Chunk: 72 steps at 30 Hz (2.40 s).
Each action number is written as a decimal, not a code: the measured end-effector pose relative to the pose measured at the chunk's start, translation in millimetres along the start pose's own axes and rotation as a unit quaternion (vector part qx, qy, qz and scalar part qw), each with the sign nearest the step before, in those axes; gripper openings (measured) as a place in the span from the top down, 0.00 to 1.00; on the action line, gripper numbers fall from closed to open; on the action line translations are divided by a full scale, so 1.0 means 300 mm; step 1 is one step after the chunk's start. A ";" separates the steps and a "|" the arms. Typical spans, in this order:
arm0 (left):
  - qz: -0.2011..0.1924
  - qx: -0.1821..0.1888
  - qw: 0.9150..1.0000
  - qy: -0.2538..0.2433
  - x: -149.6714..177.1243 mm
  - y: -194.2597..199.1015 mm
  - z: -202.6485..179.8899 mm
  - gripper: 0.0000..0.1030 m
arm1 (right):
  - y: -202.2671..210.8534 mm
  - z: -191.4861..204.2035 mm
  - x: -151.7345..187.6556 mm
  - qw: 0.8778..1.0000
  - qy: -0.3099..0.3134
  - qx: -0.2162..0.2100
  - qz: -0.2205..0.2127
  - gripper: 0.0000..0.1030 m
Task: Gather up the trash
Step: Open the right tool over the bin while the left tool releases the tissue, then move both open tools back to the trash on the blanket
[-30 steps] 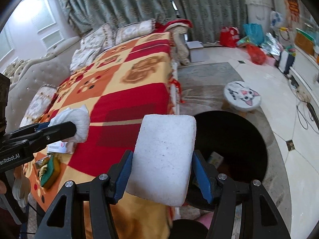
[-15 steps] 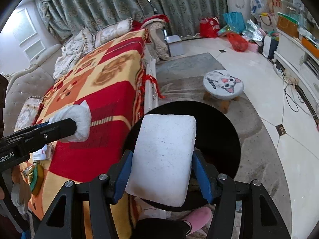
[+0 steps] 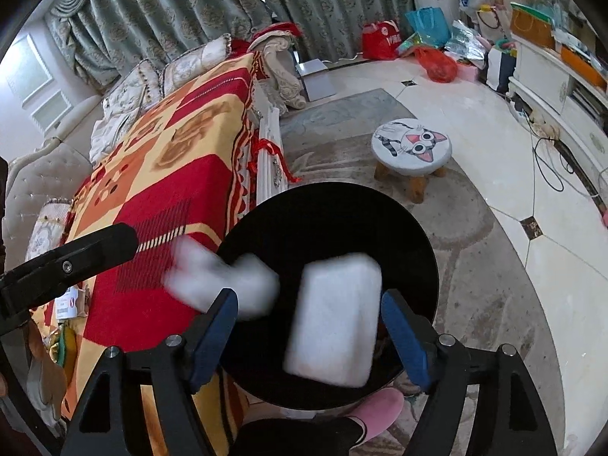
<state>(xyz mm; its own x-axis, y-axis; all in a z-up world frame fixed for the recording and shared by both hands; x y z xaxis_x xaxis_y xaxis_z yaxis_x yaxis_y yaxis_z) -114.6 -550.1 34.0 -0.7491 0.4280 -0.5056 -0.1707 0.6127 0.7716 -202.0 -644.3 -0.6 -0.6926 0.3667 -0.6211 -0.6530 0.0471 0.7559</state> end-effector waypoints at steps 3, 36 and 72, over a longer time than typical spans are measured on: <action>-0.001 -0.009 1.000 -0.002 0.007 0.012 0.008 0.43 | 0.000 0.005 0.004 1.000 0.002 -0.001 0.000 0.26; -0.054 -0.154 0.985 0.047 0.128 0.416 0.507 0.43 | -0.062 0.575 0.014 0.989 0.122 -0.086 0.020 0.26; 0.001 -0.193 0.965 0.179 0.385 0.553 1.170 0.45 | -0.330 1.217 0.024 0.933 0.299 -0.182 0.087 0.26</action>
<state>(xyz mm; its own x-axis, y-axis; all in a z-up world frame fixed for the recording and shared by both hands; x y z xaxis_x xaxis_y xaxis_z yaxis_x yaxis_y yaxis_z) -4.8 -165.8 -32.0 -0.9112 0.1289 -0.3912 -0.3430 0.2885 0.8939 -30.5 -307.1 -4.4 -0.7732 -0.2503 -0.5827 -0.5006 -0.3232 0.8031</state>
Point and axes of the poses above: each gripper's, at about its wrist camera, not at the fingertips, and y roughly against the way its jaws point, z to its left, x to its underside, the point moved 8 cm from there along -y, roughly the way its jaws point, and after that the axes turned 7 degrees about y, right-handed, at the moved point
